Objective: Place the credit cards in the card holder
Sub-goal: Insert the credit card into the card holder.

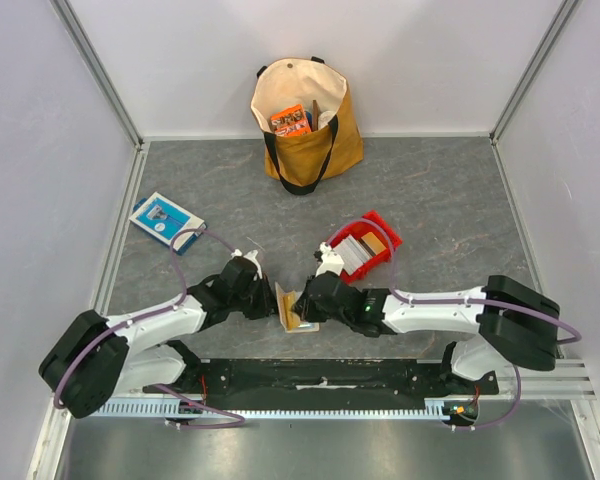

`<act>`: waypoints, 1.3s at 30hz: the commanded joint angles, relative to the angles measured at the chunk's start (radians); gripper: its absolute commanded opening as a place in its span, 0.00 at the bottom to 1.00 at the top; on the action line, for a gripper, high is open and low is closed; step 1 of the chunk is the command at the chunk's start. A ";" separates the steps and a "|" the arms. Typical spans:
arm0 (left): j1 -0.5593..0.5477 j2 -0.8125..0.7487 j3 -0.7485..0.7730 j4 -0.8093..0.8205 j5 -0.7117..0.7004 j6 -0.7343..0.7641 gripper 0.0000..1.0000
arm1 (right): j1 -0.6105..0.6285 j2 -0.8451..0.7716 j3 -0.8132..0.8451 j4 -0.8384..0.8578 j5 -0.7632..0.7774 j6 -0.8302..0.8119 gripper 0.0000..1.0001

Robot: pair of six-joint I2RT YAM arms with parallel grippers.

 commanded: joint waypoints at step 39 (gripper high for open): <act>0.005 -0.468 -0.002 -0.412 -0.249 -0.078 0.02 | 0.016 0.017 0.152 -0.205 0.194 -0.073 0.00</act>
